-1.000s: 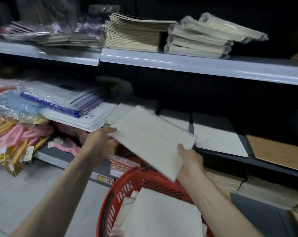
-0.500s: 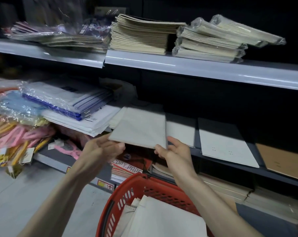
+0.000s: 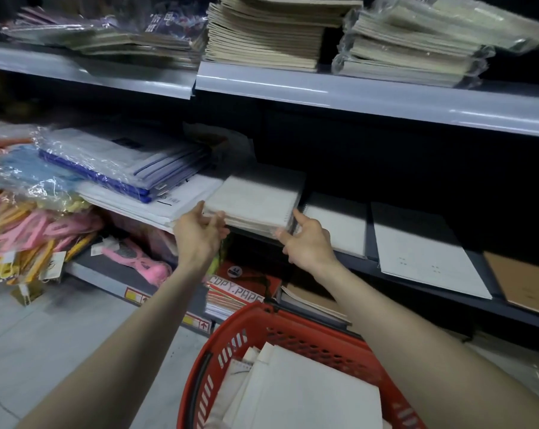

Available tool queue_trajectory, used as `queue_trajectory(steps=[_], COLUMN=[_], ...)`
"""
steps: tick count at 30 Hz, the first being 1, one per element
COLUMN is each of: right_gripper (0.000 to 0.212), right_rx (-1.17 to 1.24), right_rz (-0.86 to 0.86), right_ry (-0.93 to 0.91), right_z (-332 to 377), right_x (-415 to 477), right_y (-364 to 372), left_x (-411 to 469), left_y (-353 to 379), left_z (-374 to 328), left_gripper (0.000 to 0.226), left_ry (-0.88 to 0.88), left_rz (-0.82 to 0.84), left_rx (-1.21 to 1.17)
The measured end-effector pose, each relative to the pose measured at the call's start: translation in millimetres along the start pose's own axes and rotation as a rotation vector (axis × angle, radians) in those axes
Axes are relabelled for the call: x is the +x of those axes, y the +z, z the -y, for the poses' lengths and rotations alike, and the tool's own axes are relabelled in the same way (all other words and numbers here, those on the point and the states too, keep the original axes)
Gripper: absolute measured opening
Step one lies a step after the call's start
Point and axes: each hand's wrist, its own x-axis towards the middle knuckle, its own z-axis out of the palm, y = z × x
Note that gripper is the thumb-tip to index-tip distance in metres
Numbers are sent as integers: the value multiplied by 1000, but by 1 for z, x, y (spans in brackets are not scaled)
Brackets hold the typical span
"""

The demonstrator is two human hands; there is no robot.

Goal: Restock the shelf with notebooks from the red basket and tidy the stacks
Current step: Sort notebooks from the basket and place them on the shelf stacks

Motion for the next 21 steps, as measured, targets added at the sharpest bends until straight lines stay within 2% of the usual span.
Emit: queue_trajectory(steps=[5, 8, 10, 12, 14, 16, 18, 19, 21], right_gripper=[72, 51, 32, 25, 22, 22, 46, 55, 47], right_rx=[-8, -38, -8, -40, -98, -142, -147, -123, -31], right_rz=[-1, -30, -48, -76, -56, -5, 24, 24, 18], right_ry=[-26, -9, 52, 131, 247, 418, 639, 735, 845], right_z=[-5, -15, -34, -66, -108, -157, -205, -227, -262], right_x=[-25, -38, -56, -83, -113, -140, -165, -176, -193], right_y=[-14, -26, -38, -46, -47, -46, -42, -39, -32], left_x=[-20, -42, -66, -94, -120, -139, -150, -153, -147], left_y=[-7, -10, -6, 0, 5, 7, 8, 9, 16], left_z=[-2, -8, -1, 16, 39, 76, 121, 146, 227], left_gripper=[70, 51, 30, 15, 9, 13, 13, 20, 41], left_ry=[80, 121, 147, 160, 125, 12, -232, -356, -532], left_rz=[-22, -2, 107, 255, 399, 539, 656, 688, 712], left_rx=[157, 191, 245, 334, 467, 607, 656, 652, 639])
